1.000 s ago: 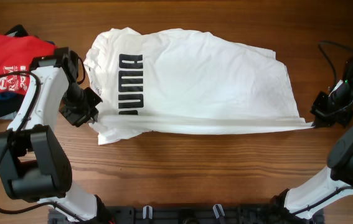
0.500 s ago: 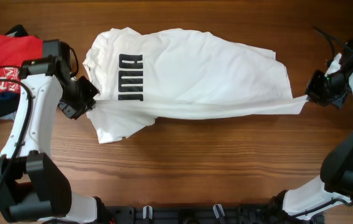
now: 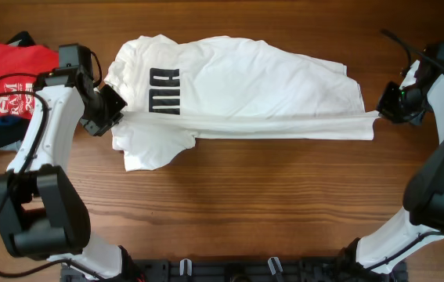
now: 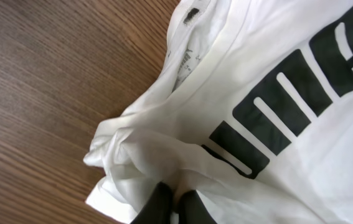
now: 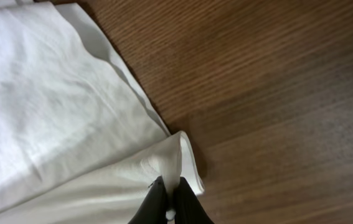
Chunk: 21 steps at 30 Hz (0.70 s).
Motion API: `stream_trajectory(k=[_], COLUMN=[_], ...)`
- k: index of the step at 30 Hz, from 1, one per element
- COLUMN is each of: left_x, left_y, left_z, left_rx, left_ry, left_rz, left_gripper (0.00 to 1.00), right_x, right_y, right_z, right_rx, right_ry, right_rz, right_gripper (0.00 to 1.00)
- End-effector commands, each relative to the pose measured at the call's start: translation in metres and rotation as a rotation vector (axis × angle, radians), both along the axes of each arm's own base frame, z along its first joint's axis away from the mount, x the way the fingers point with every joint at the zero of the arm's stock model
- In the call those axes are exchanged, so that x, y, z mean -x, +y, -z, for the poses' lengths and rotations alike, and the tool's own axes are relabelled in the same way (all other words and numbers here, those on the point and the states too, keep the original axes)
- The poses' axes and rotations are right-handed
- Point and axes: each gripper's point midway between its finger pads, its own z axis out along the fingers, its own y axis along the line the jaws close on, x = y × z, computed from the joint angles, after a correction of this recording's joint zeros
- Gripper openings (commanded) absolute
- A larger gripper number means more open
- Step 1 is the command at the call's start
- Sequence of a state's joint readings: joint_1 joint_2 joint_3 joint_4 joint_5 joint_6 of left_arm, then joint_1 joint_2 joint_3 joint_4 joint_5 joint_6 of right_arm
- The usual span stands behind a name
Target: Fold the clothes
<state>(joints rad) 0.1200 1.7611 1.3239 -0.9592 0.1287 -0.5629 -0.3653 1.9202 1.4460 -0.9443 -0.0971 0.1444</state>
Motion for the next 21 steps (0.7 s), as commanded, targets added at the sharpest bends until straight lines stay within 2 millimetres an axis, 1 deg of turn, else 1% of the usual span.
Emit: stream_trajectory(k=[1, 3, 7, 14, 16, 19, 20, 21], left_x=[-0.004, -0.006, -0.012, -0.017, -0.020, -0.022, -0.023, -0.023], left_y=[0.004, 0.004, 0.005, 0.006, 0.007, 0.008, 0.008, 0.008], left_z=[0.015, 0.019, 0.019, 0.018, 0.018, 0.017, 0.017, 0.017], left_rx=[-0.001, 0.000, -0.003, -0.006, -0.008, -0.001, -0.001, -0.001], left_ry=[0.022, 0.026, 0.003, -0.020, -0.027, -0.029, -0.033, -0.032], left_rz=[-0.002, -0.005, -0.005, -0.005, -0.030, -0.093, -0.095, -0.095], left_gripper=[0.04, 0.04, 0.04, 0.04, 0.04, 0.04, 0.04, 0.04], right_x=[-0.008, -0.012, -0.017, -0.019, -0.015, -0.010, -0.016, -0.024], right_y=[0.010, 0.018, 0.028, 0.026, 0.017, 0.004, 0.006, 0.012], right_z=[0.011, 0.016, 0.030, 0.042, 0.048, 0.051, 0.050, 0.049], right_rx=[-0.016, -0.017, -0.021, -0.016, 0.033, 0.096, 0.081, 0.043], right_ry=[0.002, 0.007, 0.022, 0.036, 0.070, 0.103, 0.078, 0.038], right_rz=[-0.041, -0.063, -0.090, -0.087, -0.062, 0.037, 0.037, 0.028], right_gripper=[0.05, 0.05, 0.05, 0.06, 0.06, 0.04, 0.04, 0.04])
